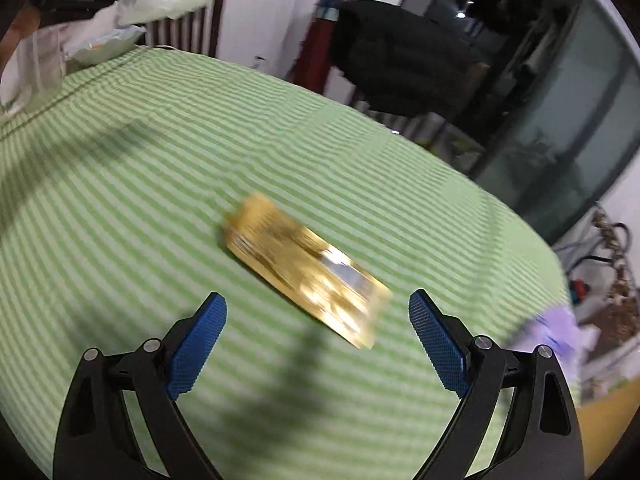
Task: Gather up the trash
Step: 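Grasp the clear plastic glove with the left gripper while the right gripper grasps the gold wrapper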
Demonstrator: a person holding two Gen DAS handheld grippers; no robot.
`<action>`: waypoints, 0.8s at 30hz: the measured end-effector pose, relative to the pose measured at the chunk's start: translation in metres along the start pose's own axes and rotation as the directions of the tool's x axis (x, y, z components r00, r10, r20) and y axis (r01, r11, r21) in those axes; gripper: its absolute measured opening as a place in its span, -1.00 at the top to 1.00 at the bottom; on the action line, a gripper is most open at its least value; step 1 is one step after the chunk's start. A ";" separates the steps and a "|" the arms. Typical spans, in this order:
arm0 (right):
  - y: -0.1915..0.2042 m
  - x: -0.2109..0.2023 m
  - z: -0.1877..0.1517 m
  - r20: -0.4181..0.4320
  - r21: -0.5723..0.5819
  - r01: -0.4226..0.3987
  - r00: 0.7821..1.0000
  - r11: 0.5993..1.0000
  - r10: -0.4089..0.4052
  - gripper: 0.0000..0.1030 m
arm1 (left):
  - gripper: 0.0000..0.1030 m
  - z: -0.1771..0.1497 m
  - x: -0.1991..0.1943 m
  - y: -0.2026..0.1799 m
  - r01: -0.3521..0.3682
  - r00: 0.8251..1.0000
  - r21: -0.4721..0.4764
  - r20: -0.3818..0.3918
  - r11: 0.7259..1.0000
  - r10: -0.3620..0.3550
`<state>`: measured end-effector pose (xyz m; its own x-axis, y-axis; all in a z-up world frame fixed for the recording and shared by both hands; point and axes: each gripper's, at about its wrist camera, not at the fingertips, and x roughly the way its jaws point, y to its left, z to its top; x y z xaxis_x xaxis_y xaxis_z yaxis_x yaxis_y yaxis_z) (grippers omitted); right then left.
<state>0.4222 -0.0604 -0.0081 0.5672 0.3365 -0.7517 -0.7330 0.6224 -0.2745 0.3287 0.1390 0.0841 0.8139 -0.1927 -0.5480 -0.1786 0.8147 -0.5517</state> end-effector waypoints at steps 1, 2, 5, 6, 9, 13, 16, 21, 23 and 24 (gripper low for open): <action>0.009 0.009 0.008 -0.005 0.000 0.006 1.000 1.000 -0.006 -0.72 | 0.72 0.001 0.001 0.004 0.005 1.000 -0.011 -0.003 1.000 -0.006; 0.017 0.018 0.015 -0.017 0.012 0.009 1.000 1.000 -0.009 -0.72 | 0.72 0.002 0.002 0.008 0.013 1.000 -0.025 -0.004 1.000 -0.013; 0.025 0.038 0.025 -0.077 0.052 0.017 0.997 0.998 -0.013 0.07 | 0.72 0.001 0.005 0.017 0.021 1.000 -0.056 -0.013 0.998 -0.022; 0.023 0.043 0.026 -0.092 0.083 0.012 0.996 0.997 -0.004 0.37 | 0.72 0.002 0.006 0.021 0.022 1.000 -0.062 -0.020 0.998 -0.023; 0.014 0.050 0.029 -0.116 0.179 -0.025 0.992 0.984 0.046 0.88 | 0.72 0.002 0.008 0.020 0.024 0.999 -0.064 -0.022 0.998 -0.026; 0.017 0.037 0.023 -0.124 0.185 0.020 0.992 0.982 0.003 0.97 | 0.72 0.001 0.004 0.015 0.041 0.999 -0.051 -0.016 0.998 -0.042; 0.021 -0.001 0.016 -0.073 0.216 0.037 0.997 0.976 -0.021 0.99 | 0.72 0.000 0.003 0.009 0.043 0.999 -0.023 -0.017 0.999 -0.043; 0.009 -0.075 -0.005 0.023 0.288 0.065 0.997 0.956 -0.074 0.99 | 0.72 -0.006 0.012 -0.008 0.138 0.988 -0.004 -0.068 0.990 -0.138; 0.000 -0.111 -0.020 0.052 0.319 0.090 0.992 0.943 -0.112 0.99 | 0.72 -0.011 0.018 -0.021 0.185 0.978 0.016 -0.101 0.983 -0.183; -0.006 -0.134 -0.034 0.072 0.346 0.102 0.988 0.933 -0.135 0.99 | 0.72 -0.014 0.019 -0.028 0.199 0.975 0.029 -0.110 0.980 -0.194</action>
<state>0.3384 -0.1332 0.0738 0.6864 0.3000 -0.6625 -0.4963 0.8590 -0.1253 0.3417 0.1049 0.0803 0.7672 -0.4064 -0.4962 0.0027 0.7757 -0.6311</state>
